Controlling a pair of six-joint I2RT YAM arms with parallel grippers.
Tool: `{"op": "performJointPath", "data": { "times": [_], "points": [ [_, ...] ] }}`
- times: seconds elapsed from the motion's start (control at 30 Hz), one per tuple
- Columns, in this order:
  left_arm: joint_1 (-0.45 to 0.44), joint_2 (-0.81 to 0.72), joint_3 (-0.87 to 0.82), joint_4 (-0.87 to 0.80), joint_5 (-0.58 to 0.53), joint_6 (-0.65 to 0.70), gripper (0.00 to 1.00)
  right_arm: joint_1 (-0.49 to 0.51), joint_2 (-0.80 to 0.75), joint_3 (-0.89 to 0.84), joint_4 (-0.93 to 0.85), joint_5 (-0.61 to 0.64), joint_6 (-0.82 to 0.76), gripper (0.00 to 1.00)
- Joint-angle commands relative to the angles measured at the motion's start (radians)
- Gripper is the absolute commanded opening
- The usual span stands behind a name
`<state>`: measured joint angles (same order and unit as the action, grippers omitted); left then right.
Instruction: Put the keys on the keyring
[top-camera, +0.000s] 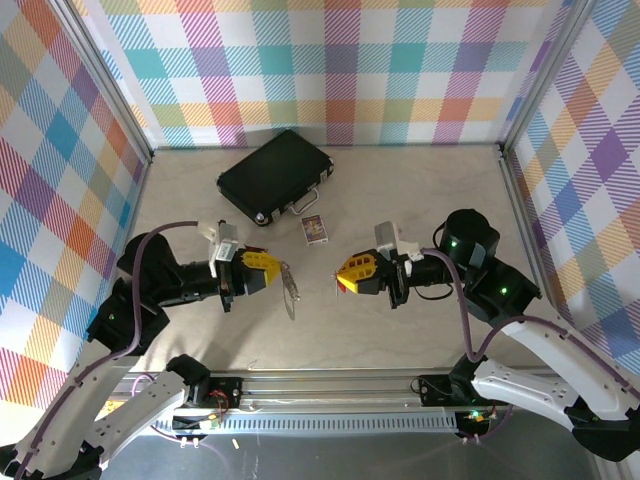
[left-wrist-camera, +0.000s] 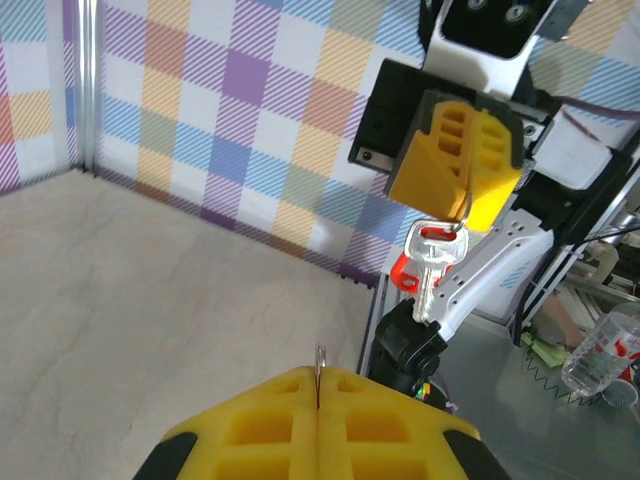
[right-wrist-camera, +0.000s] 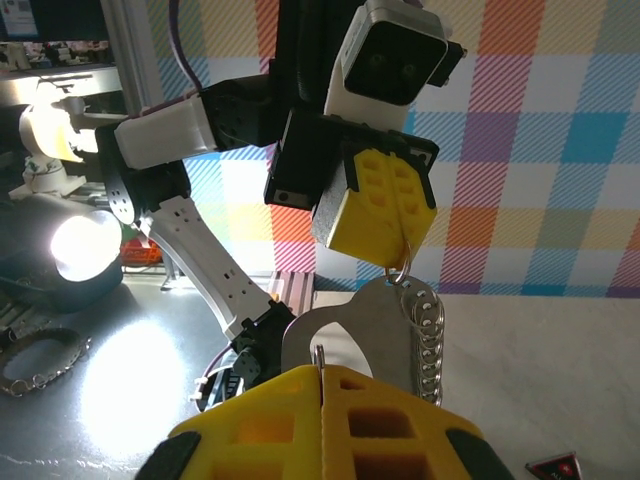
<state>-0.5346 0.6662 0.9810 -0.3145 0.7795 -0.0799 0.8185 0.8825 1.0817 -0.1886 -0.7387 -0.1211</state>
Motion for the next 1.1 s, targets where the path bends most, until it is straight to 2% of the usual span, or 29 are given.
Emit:
{"op": "performJointPath", "data": {
  "times": [0.0, 0.23, 0.4, 0.57, 0.73, 0.83, 1.07],
  "points": [
    [0.01, 0.0, 0.027, 0.108, 0.054, -0.042, 0.0, 0.005, 0.009, 0.026, -0.001, -0.064, -0.042, 0.0],
    [0.01, 0.025, 0.015, 0.22, 0.098, -0.087, 0.0, 0.007, 0.01, 0.014, 0.065, -0.089, -0.019, 0.0],
    [0.01, 0.036, 0.008, 0.285, 0.119, -0.119, 0.0, 0.01, 0.011, 0.02, 0.063, -0.05, -0.023, 0.0],
    [0.01, 0.043, -0.02, 0.343, 0.123, -0.153, 0.0, 0.044, 0.016, 0.038, 0.017, 0.089, -0.054, 0.0],
    [0.01, 0.056, -0.039, 0.402, 0.127, -0.178, 0.0, 0.123, 0.01, 0.045, -0.034, 0.276, -0.145, 0.0],
    [0.01, 0.065, -0.045, 0.418, 0.13, -0.181, 0.0, 0.187, -0.004, 0.02, -0.024, 0.345, -0.231, 0.0],
    [0.01, 0.069, -0.042, 0.394, 0.148, -0.172, 0.0, 0.207, -0.019, -0.037, 0.034, 0.289, -0.302, 0.0]
  ]
}}
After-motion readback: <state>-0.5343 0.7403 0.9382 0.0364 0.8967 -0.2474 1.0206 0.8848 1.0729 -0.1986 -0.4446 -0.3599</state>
